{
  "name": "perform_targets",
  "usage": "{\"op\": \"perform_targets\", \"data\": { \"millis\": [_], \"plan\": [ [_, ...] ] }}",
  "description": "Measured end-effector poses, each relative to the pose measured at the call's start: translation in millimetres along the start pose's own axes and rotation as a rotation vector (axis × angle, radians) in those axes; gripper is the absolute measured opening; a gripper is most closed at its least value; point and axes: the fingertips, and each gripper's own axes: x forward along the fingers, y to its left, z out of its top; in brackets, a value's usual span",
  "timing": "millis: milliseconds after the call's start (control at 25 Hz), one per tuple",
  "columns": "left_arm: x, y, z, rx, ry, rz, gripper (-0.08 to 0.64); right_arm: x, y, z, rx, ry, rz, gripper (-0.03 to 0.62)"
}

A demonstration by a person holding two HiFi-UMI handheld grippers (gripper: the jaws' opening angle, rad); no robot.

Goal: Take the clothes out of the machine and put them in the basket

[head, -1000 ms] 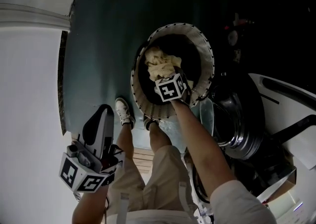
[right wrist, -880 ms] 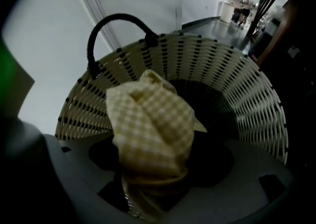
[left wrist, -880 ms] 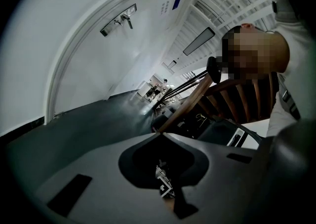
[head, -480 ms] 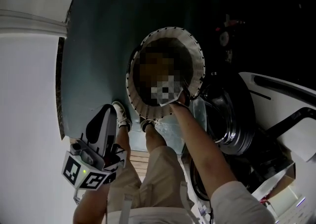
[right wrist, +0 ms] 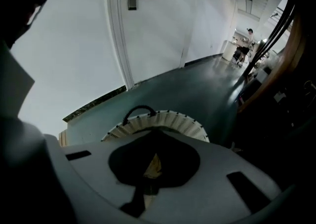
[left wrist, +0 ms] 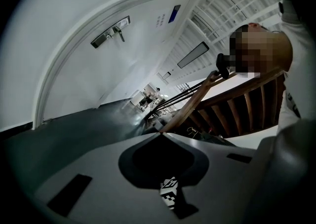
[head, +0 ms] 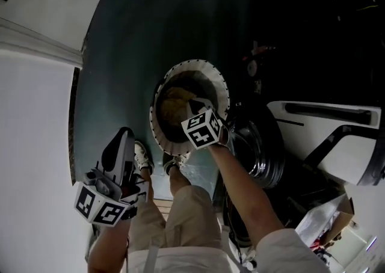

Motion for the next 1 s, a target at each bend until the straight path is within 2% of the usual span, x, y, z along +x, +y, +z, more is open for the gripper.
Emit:
{"op": "perform_targets", "data": {
  "millis": [200,520,1000],
  "plan": [
    [-12,-20,31,-0.002,-0.033,-0.006,0.012,-81,-3,47,-0.045,-0.099,-0.006,0.014],
    [-32,-62,100,0.005,-0.114,-0.030,0.012,-219,-1,99,-0.121,-0.234,-0.087,0.014],
    [-33,-136,160,0.043,-0.155,-0.141,0.012,-385,8,134,-0.151,-0.393,-0.188,0.012]
  ]
}}
